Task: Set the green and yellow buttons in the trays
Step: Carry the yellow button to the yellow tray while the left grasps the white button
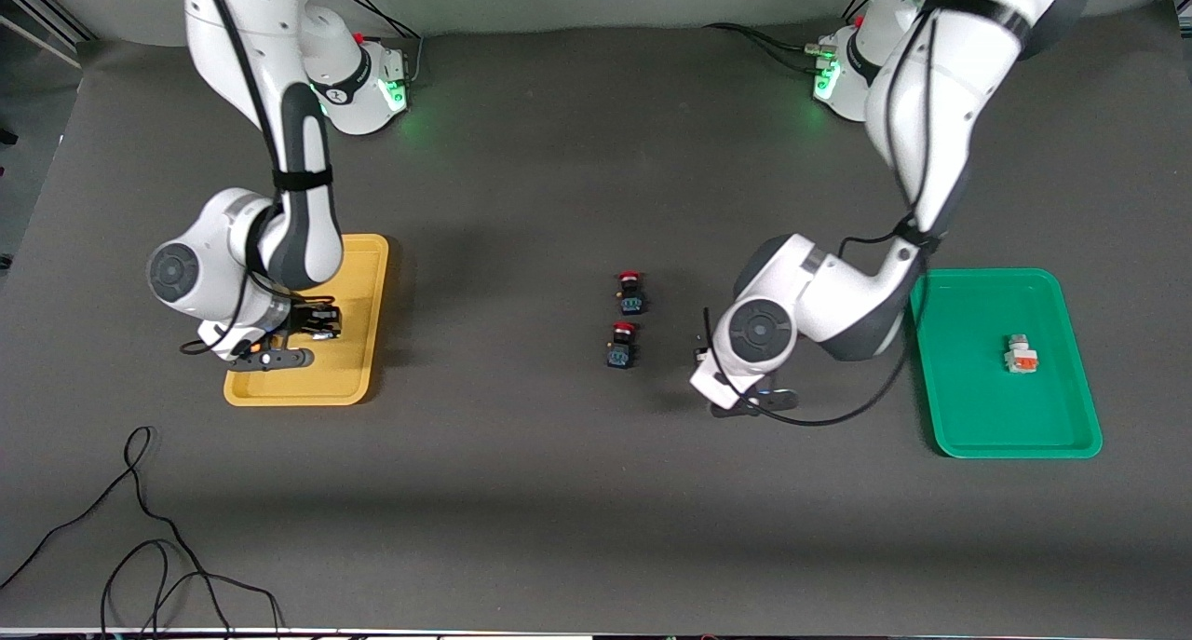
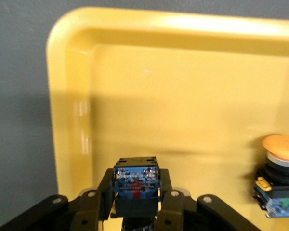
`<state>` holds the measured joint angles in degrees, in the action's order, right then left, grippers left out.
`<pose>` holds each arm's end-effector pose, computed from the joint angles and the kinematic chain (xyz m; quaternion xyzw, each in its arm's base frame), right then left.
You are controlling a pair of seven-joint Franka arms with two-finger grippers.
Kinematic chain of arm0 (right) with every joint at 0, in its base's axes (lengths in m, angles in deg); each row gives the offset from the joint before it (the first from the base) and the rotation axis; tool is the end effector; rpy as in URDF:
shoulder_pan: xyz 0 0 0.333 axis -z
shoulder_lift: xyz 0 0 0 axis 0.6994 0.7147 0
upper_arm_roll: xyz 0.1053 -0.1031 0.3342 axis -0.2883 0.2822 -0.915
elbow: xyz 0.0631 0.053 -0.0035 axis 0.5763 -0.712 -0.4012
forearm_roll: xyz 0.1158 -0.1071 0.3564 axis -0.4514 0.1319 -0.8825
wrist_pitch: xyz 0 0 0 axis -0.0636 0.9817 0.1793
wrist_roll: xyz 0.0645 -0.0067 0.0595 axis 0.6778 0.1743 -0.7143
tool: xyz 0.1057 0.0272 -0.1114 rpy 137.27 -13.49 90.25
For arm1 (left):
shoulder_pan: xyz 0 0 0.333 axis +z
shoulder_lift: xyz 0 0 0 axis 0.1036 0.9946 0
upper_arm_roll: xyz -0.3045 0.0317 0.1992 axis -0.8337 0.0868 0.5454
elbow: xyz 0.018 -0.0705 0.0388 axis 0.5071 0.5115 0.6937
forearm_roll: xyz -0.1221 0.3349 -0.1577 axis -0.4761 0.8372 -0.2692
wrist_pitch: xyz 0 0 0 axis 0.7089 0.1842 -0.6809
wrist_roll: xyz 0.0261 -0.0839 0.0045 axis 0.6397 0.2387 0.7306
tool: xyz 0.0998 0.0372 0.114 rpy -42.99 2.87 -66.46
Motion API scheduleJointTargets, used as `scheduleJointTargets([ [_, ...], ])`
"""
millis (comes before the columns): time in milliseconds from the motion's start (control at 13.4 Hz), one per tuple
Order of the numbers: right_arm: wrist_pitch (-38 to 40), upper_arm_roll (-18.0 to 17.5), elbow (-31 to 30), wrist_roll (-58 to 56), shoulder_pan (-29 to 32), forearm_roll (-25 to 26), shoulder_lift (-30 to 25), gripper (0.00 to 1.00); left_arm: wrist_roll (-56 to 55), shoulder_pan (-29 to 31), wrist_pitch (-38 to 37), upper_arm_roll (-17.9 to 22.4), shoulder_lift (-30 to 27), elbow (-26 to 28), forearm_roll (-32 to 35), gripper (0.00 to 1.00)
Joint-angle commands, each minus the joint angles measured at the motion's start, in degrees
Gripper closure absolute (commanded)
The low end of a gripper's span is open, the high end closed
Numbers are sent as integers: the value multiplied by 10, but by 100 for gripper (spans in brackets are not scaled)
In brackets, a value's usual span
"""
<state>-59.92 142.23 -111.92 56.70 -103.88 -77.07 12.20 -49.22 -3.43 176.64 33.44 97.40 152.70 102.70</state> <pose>0.5435 0.0406 0.2066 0.9979 0.0220 -0.0611 0.0010 0.6389 -0.3038 0.2746 -0.9899 -0.0589 0.1133 0.0608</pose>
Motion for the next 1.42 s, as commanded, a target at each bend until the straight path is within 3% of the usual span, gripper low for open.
scheduleJointTargets([
  [0, -2, 7, 12, -27, 3, -27, 18, 55, 82, 46, -137, -3, -43, -62, -25, 100],
  [75, -2, 7, 14, -26, 8, -27, 17, 1, 125, 80, -162, -6, -55, -73, -27, 100],
  [373, 10, 11, 32, -18, 7, -24, -6, 0, 258, 179, -220, -2, -77, -83, -26, 100],
  [671, 137, 73, 122, -15, -6, 19, -14, 0, 366, 263, -196, 1, -68, -76, 15, 100],
  [820, 228, 98, 195, 3, -6, 51, -15, 0, 391, 293, -134, 2, -67, -30, 36, 100],
  [1043, 340, 115, 291, 46, -6, 85, -15, 0, 421, 347, 11, 1, -73, 92, 37, 100],
  [1341, 397, 159, 346, 55, -35, 107, -15, 0, 421, 374, 193, 3, -71, 216, 42, 100],
])
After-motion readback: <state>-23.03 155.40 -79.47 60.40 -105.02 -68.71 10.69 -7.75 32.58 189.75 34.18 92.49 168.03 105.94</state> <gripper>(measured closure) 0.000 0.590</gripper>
